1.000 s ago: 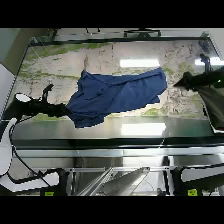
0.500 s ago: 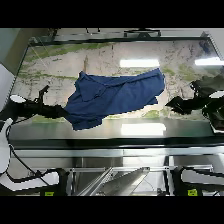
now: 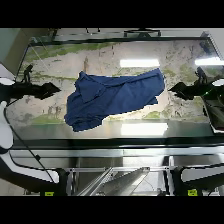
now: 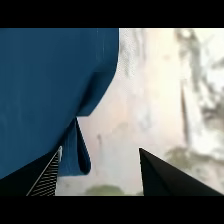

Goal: Fold the shirts.

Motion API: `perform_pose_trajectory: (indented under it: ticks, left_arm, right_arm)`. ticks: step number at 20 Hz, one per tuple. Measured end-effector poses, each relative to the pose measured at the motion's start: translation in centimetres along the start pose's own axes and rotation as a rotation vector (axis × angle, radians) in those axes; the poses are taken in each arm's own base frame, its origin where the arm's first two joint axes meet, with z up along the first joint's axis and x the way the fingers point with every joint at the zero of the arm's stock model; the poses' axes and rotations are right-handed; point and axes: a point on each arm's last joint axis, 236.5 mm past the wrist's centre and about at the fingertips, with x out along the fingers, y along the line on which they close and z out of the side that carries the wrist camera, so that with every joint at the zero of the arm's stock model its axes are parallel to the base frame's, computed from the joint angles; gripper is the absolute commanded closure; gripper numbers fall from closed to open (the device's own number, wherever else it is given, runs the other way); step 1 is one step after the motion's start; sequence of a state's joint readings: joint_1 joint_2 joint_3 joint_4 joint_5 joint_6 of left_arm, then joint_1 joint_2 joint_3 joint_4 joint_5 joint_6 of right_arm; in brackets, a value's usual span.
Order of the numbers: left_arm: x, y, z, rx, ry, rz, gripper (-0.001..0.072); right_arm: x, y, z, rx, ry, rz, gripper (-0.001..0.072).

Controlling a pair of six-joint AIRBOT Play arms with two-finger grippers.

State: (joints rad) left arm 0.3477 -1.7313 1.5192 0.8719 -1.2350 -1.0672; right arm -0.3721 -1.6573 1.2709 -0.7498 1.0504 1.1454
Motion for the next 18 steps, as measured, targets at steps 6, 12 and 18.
perform_pose_trajectory:
  ticks: [6, 12, 18]
  left_arm:
    - [8.1, -0.8, 6.0, 0.114, 0.009, -0.025, 0.0016]
    - [12.6, 0.0, 4.5, 0.104, 0.080, -0.036, 0.0227]
    - [14.3, -1.0, 4.7, 0.130, 0.064, -0.041, 0.0228]
  right_arm:
    - [0.9, 0.4, 2.3, 0.023, -0.025, 0.044, 0.0246]
    - [1.0, 0.4, 2.7, 0.007, -0.030, 0.050, 0.0246]
    - [1.1, 0.4, 2.7, 0.001, -0.030, 0.053, 0.0247]
